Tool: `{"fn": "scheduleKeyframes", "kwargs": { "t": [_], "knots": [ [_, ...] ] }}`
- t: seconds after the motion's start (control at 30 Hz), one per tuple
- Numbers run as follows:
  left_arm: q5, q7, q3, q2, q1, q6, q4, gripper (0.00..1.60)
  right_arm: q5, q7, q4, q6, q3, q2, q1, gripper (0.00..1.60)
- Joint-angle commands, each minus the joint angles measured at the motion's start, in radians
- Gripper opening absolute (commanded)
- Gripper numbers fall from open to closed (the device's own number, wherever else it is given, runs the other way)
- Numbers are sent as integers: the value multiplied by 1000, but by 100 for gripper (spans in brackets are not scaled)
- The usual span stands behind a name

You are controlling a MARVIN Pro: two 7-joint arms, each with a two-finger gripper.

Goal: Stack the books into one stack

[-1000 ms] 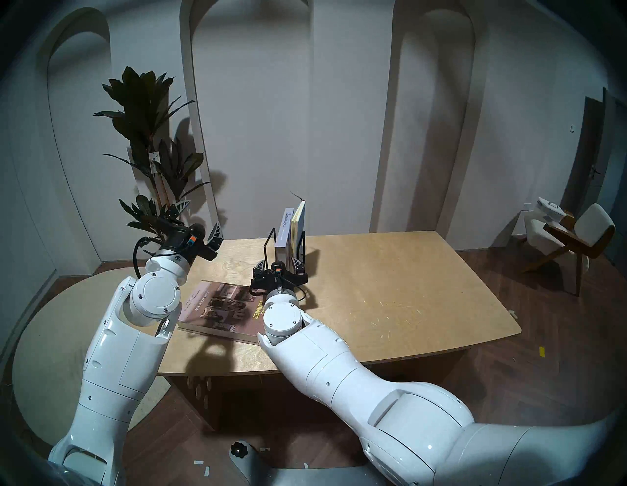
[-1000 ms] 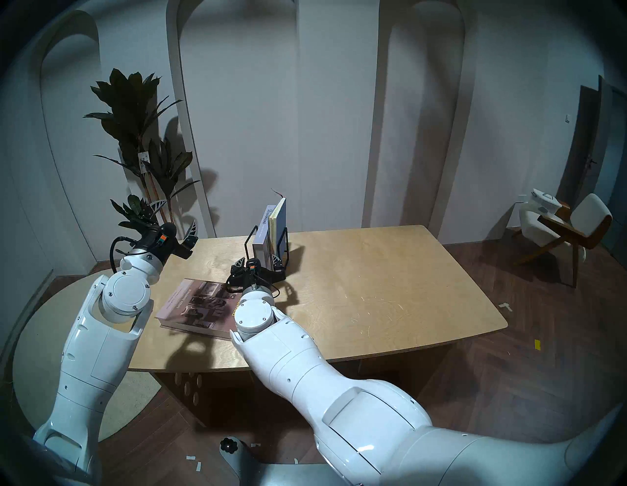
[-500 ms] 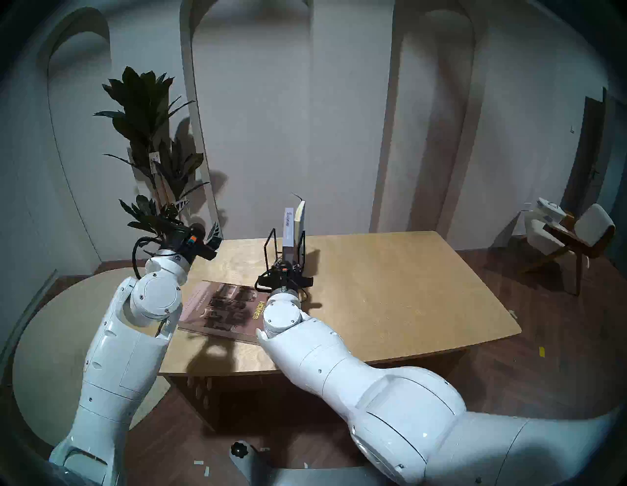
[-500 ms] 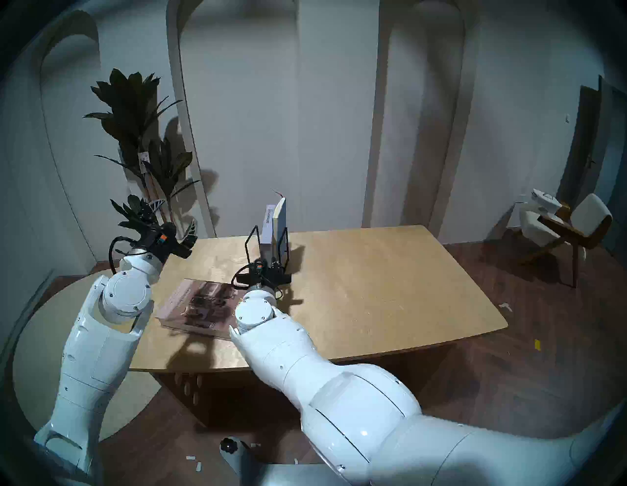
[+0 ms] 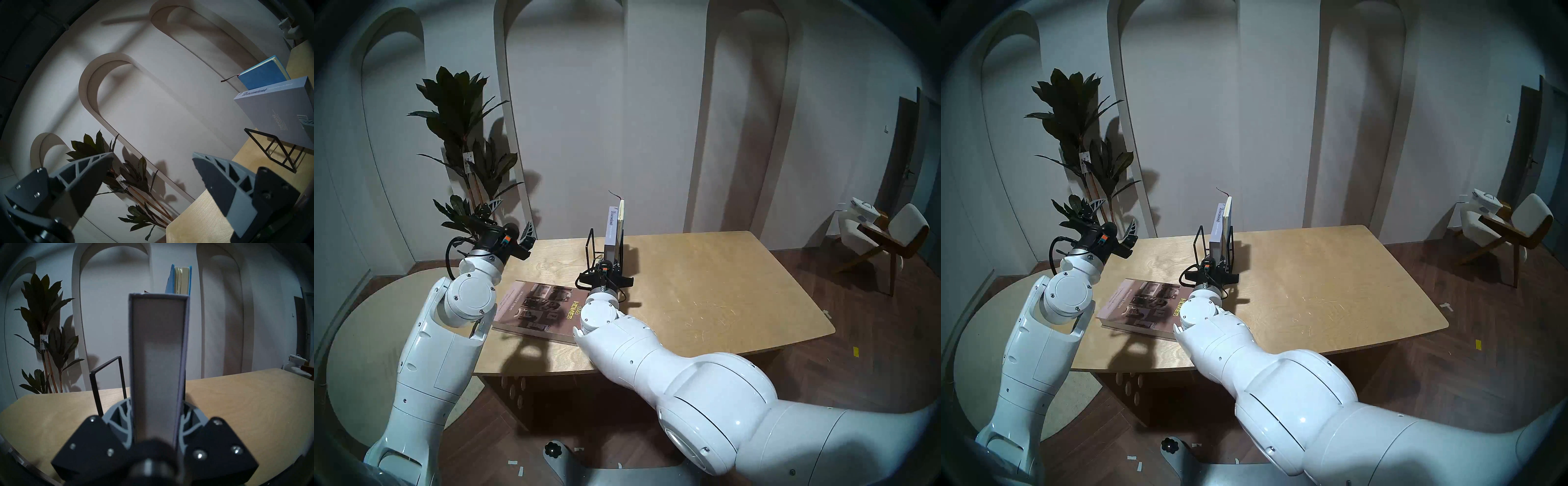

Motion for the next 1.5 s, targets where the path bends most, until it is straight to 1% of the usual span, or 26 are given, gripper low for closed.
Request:
{"fn": "scheduleKeyframes", "kwargs": {
  "t": [0.0, 0.2, 0.37, 0.4, 0.43, 0.6, 0.67, 0.73, 0.8, 0.87, 1.0, 1.07, 1.17, 1.2, 1.23, 1.27, 1.37, 1.47],
  "knots": [
    [0, 5, -8, 2, -10, -2, -25, 160, -25, -24, 23, -81, -13, -5, 43, 0],
    [2, 5, -8, 1, -9, -1, -27, 160, -39, -37, 42, -121, -22, -8, 58, 0],
    [4, 5, -9, 0, -8, 0, -28, 160, -62, -48, 55, -163, -45, -8, 74, 0],
    [4, 5, -10, -1, -8, 1, -29, 160, -71, -57, 55, -181, -54, -10, 77, 0],
    [4, 5, -10, -1, -8, 1, -29, 160, -71, -57, 55, -181, -54, -10, 77, 0],
    [5, 4, -11, -2, -6, 2, -31, 160, -98, -114, 53, -259, -78, -23, 81, 0],
    [5, 4, -11, -2, -6, 2, -32, 160, -102, -122, 52, -267, -81, -25, 82, 0],
    [6, 4, -12, -3, -6, 2, -32, 160, -120, -147, 49, -307, -97, -29, 85, 0],
    [6, 3, -12, -3, -5, 2, -33, 160, -126, -158, 50, -320, -103, -31, 87, 0],
    [7, 3, -13, -4, -5, 3, -33, 160, -154, -183, 47, -356, -128, -30, 92, 0],
    [7, 2, -13, -4, -5, 3, -34, 160, -182, -209, 48, -387, -152, -28, 96, 0],
    [7, 2, -14, -4, -4, 4, -35, 160, -226, -252, 49, -423, -187, -23, 100, 0],
    [7, 1, -14, -5, -4, 4, -36, 160, -261, -301, 45, -450, -212, -22, 100, 0],
    [7, 1, -14, -5, -4, 4, -36, 160, -261, -301, 45, -450, -212, -22, 100, 0],
    [7, 0, -15, -5, -4, 5, -36, 160, -285, -340, 45, -463, -228, -22, 99, 0],
    [7, 0, -15, -5, -4, 5, -36, 160, -285, -340, 45, -463, -228, -22, 99, 0],
    [7, -1, -15, -5, -3, 5, -37, 160, -317, -387, 50, -468, -246, -23, 100, 0],
    [7, -1, -16, -5, -3, 6, -38, 160, -341, -391, 49, -473, -239, -21, 95, 0]
  ]
}}
